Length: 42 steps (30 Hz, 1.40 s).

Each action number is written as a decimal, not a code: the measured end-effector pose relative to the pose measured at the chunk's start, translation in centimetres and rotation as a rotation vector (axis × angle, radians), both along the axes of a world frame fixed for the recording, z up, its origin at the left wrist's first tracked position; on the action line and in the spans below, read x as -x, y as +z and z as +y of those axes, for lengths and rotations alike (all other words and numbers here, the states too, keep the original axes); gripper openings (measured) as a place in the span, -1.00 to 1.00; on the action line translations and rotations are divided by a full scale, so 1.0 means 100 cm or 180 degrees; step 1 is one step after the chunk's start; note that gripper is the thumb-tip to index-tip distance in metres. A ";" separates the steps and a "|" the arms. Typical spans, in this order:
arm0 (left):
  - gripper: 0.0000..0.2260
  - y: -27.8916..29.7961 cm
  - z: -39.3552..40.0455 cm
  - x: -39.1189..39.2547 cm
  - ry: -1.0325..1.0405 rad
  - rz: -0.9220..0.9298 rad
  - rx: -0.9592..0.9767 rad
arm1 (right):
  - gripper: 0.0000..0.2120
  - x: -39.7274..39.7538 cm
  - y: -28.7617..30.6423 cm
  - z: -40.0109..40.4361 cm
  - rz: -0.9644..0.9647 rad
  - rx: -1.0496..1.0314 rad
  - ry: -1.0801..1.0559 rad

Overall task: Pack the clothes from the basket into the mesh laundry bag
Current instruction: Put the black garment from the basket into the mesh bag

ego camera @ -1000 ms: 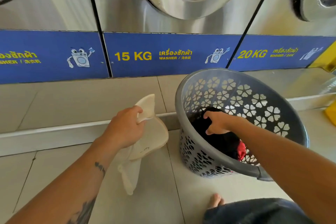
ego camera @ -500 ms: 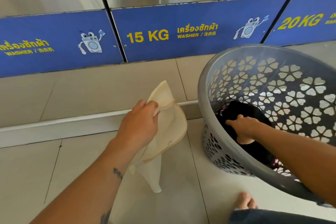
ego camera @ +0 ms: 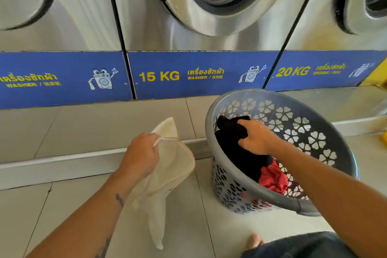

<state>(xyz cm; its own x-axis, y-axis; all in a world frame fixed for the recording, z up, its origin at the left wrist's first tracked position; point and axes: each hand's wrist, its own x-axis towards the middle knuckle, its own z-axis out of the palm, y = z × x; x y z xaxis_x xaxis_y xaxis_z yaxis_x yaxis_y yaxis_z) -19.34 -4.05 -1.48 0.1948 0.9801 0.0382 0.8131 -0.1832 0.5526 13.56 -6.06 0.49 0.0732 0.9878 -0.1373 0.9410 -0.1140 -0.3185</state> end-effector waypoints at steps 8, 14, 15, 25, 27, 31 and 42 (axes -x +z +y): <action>-0.76 -0.007 -0.037 0.047 0.0024 -0.0264 0.0324 | -0.73 0.023 0.043 -0.056 0.0405 -0.0708 -0.0550; -0.77 0.000 -0.055 0.055 0.0076 -0.0384 0.0390 | -0.57 0.039 0.043 -0.071 0.0133 -0.0564 -0.0624; -0.77 0.001 -0.057 0.055 0.0057 -0.0385 0.0386 | -0.55 0.040 0.043 -0.071 0.0078 -0.0587 -0.0625; -0.73 0.007 -0.061 0.056 0.0213 -0.0787 0.0469 | -0.65 0.084 0.092 -0.076 -0.0338 -0.2104 -0.0410; -0.72 0.010 -0.063 0.053 0.0299 -0.1048 0.0588 | -0.71 0.106 0.110 -0.081 0.0249 -0.2383 -0.0391; -0.72 0.012 -0.064 0.048 0.0500 -0.1620 0.0706 | -0.76 0.154 0.123 -0.085 0.1183 -0.2436 -0.0306; -0.69 0.001 -0.052 0.072 0.1158 -0.2744 0.2219 | -0.60 0.219 0.006 -0.083 0.1997 -0.0543 0.0338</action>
<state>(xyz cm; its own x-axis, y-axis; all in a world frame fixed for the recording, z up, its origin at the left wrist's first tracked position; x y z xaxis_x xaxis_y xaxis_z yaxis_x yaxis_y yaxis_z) -26.54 -9.22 -1.33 0.0700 0.8337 -0.5478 0.0612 0.5445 0.8365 -8.32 -14.36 1.08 -0.0687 0.9969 0.0371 0.5743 0.0699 -0.8157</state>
